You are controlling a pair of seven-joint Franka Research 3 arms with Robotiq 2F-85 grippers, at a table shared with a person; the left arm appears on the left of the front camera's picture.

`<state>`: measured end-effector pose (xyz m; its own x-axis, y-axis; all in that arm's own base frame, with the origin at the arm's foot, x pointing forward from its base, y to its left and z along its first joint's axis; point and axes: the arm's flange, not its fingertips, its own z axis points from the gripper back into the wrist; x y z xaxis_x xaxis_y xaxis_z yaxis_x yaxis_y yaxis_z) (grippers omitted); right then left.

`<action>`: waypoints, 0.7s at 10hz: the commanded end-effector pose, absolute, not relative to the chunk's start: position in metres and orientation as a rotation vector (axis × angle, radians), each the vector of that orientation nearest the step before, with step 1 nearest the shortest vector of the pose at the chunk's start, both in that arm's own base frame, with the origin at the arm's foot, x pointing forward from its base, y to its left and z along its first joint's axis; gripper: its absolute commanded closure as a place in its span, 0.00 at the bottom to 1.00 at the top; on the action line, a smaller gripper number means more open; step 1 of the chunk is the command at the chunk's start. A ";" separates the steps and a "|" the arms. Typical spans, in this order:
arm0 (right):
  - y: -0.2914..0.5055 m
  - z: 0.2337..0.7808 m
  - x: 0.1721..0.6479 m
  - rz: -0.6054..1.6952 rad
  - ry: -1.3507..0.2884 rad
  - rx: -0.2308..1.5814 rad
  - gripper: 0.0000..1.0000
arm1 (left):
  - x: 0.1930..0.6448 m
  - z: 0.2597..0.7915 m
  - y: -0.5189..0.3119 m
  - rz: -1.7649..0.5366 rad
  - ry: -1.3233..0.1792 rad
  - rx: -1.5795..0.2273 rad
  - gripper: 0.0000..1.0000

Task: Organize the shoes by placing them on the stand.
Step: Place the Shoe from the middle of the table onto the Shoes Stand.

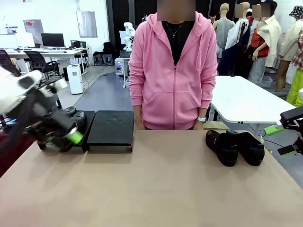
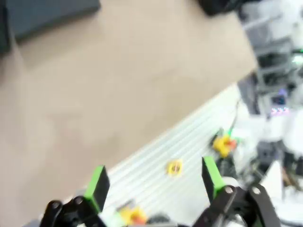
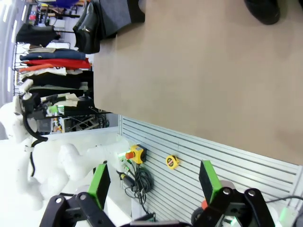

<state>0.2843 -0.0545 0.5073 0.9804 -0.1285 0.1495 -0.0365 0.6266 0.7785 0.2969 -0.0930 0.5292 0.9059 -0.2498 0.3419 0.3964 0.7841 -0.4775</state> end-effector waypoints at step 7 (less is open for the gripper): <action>-0.054 0.509 0.287 -0.030 -0.220 0.927 0.00 | 0.275 0.536 -0.081 -0.433 -0.224 -0.561 0.00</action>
